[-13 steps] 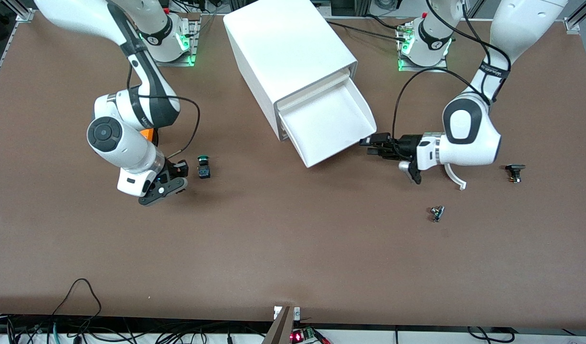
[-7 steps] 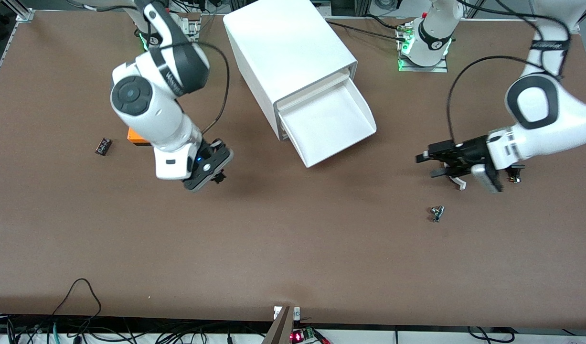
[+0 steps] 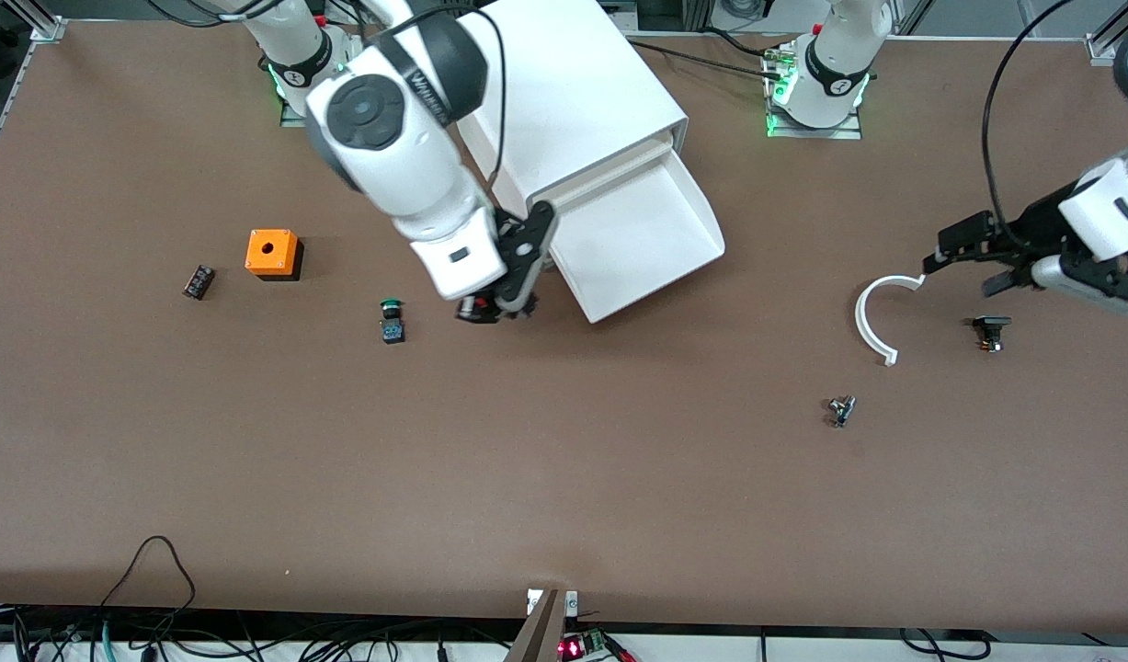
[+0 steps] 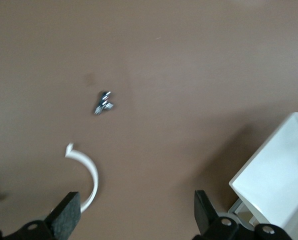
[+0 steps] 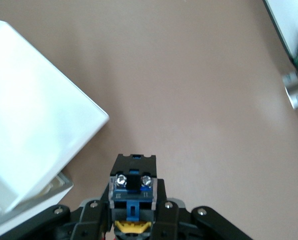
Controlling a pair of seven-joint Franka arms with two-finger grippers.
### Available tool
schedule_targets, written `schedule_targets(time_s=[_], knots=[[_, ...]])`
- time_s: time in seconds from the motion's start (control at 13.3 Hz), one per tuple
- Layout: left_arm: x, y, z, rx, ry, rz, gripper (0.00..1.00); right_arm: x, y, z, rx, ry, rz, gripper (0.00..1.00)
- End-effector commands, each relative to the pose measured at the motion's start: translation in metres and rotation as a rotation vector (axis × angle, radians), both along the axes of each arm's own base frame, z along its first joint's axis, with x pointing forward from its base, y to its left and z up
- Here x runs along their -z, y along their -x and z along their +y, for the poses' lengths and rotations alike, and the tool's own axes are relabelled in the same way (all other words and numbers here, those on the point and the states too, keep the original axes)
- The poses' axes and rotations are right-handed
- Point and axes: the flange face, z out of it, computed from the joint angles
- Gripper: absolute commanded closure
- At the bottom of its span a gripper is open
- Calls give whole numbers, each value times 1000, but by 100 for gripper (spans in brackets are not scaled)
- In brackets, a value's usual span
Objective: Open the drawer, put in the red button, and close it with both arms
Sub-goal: 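Lower the red button into the open drawer with the right gripper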
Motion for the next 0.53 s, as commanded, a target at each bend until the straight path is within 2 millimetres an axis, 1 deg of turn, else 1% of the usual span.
schedule_targets(time_s=[0.0,0.08,0.15,0.23,0.38,0.45], knots=[[-35,8,-19,-107,-170,65,0,4,16,46,-198,-8,-67,76],[-40,10,-22,-124,-198,83,0,8,24,56,-274,8,-84,76],[-43,10,-23,-141,-206,84,0,7,37,69,-339,15,-96,76],[-43,10,-21,-154,-207,83,0,9,46,79,-385,18,-98,76],[-39,8,-16,-152,-254,87,0,23,67,101,-463,29,-88,76],[-38,7,-16,-152,-259,88,0,38,72,108,-490,39,-72,76]])
